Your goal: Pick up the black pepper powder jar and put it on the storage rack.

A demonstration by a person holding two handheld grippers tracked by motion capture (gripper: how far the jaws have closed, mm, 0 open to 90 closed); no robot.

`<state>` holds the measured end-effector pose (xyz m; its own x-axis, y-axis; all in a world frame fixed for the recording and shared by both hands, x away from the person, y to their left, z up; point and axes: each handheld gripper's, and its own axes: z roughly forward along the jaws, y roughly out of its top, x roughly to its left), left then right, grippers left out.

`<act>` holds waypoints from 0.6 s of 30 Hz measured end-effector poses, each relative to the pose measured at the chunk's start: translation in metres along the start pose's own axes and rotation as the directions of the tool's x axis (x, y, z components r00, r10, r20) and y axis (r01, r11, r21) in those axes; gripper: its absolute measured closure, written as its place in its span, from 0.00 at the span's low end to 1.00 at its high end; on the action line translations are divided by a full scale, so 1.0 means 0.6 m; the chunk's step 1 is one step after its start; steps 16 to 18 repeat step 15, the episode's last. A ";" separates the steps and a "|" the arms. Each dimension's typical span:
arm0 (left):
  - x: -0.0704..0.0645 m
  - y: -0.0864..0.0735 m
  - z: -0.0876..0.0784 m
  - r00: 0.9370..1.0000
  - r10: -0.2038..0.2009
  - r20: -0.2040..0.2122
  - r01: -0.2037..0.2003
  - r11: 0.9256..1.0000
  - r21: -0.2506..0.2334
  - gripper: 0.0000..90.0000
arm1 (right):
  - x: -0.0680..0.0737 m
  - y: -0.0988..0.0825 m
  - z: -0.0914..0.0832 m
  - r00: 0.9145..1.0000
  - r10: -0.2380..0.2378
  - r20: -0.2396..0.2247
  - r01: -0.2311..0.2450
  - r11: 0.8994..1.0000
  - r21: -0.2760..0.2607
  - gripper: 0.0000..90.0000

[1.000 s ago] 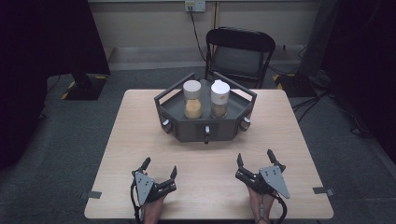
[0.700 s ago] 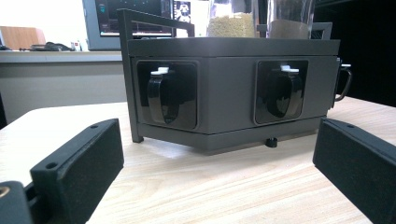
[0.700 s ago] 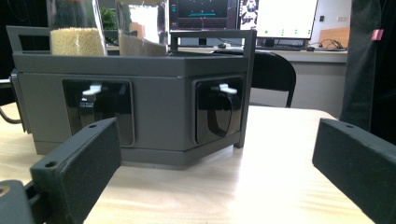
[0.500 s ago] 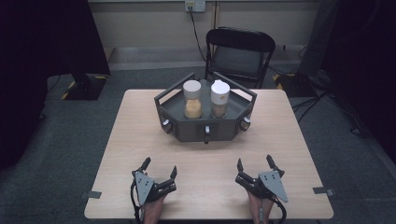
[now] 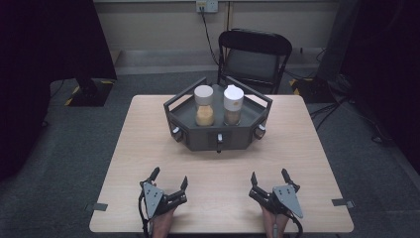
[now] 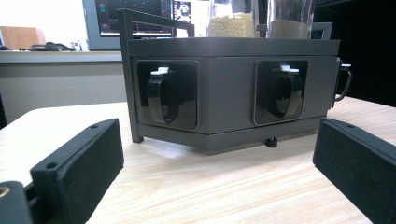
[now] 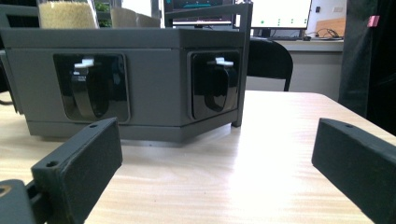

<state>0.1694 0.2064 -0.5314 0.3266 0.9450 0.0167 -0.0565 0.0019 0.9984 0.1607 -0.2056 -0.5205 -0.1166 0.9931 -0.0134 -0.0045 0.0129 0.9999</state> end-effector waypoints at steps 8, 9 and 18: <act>0.000 0.000 0.000 1.000 0.000 0.000 0.000 1.000 0.000 0.01 | 0.002 -0.002 -0.001 1.000 0.003 0.009 -0.003 1.000 0.000 0.01; 0.000 0.000 0.000 1.000 0.000 0.000 0.000 1.000 0.000 0.01 | 0.002 -0.003 -0.001 1.000 0.004 0.007 -0.004 1.000 -0.002 0.01; 0.000 0.000 0.000 1.000 0.000 0.000 0.000 1.000 0.000 0.01 | 0.002 -0.005 -0.002 1.000 0.004 0.005 -0.004 1.000 -0.008 0.01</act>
